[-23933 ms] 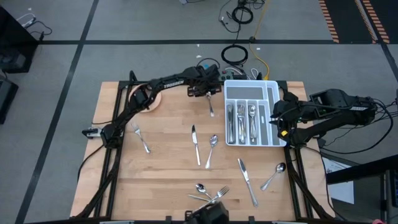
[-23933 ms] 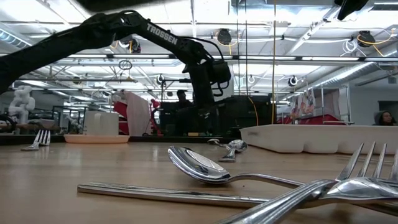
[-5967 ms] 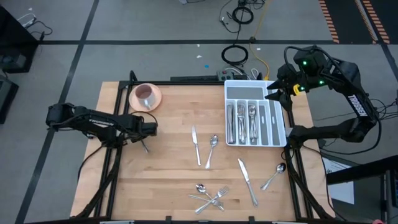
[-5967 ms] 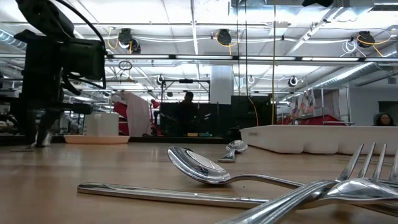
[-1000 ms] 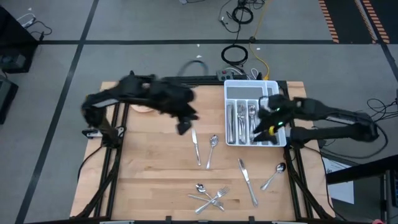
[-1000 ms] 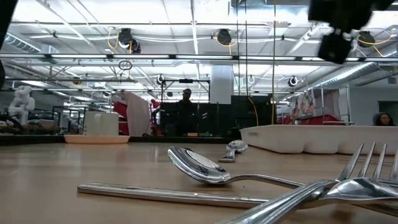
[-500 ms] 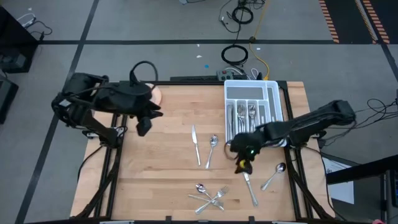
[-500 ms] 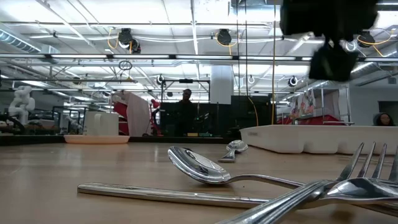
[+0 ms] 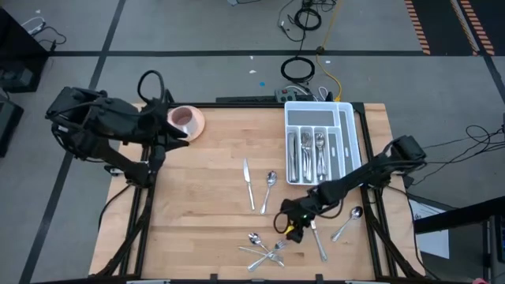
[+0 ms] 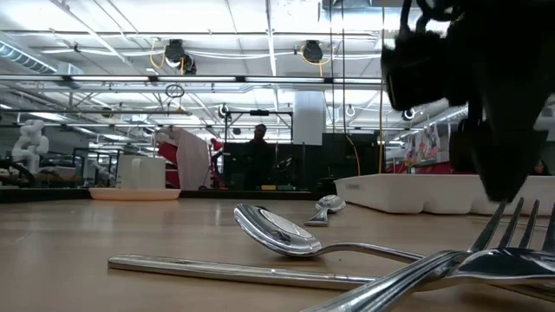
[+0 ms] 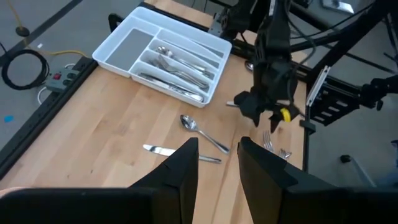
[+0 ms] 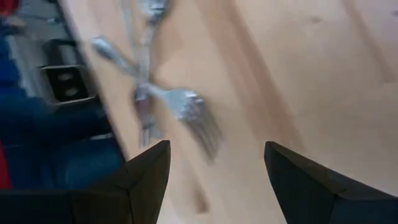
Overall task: Sort silverware
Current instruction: Put the silver fork into the white cutlery tray
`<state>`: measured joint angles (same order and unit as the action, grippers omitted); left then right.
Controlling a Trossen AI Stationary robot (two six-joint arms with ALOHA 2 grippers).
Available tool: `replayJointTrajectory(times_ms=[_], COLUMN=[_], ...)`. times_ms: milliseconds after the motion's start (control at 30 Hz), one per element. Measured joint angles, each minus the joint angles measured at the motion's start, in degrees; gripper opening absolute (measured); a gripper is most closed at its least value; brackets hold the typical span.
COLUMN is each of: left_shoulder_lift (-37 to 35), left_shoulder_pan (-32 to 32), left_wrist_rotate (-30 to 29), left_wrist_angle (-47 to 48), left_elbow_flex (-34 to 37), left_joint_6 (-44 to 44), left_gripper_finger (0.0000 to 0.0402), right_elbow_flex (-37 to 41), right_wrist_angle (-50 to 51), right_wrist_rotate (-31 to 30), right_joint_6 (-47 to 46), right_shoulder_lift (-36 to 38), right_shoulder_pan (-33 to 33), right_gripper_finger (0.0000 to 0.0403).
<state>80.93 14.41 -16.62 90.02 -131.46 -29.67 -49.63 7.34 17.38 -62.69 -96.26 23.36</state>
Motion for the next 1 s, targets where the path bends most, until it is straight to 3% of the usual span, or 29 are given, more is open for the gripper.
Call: replayJointTrajectory(times_ms=[433, 633, 833, 1000], left_shoulder_lift=[-0.40, -0.40, -0.40, -0.40], left_shoulder_pan=[0.00, 0.00, 0.00, 0.00], left_wrist_rotate=[0.02, 0.04, 0.04, 0.07], left_wrist_angle=[0.00, 0.00, 0.00, 0.00], left_elbow_flex=[0.00, 0.00, 0.00, 0.00], left_joint_6=[0.51, 1.60, 2.05, 3.50], left_gripper_finger=[0.0116, 0.0116, 0.0116, 0.0116], right_elbow_flex=[-0.09, -0.09, -0.04, -0.07], right_wrist_angle=[-5.24, -5.19, -5.34, -6.44], right_wrist_rotate=[-3.09, -3.36, -2.26, -1.48], right_joint_6=[-5.48, -5.48, -4.67, -4.07], right_shoulder_lift=[-6.14, -6.38, -6.66, -6.59], right_shoulder_pan=[2.51, 2.94, 3.07, 3.16], right_gripper_finger=[0.0234, 0.0149, 0.0022, 0.0004])
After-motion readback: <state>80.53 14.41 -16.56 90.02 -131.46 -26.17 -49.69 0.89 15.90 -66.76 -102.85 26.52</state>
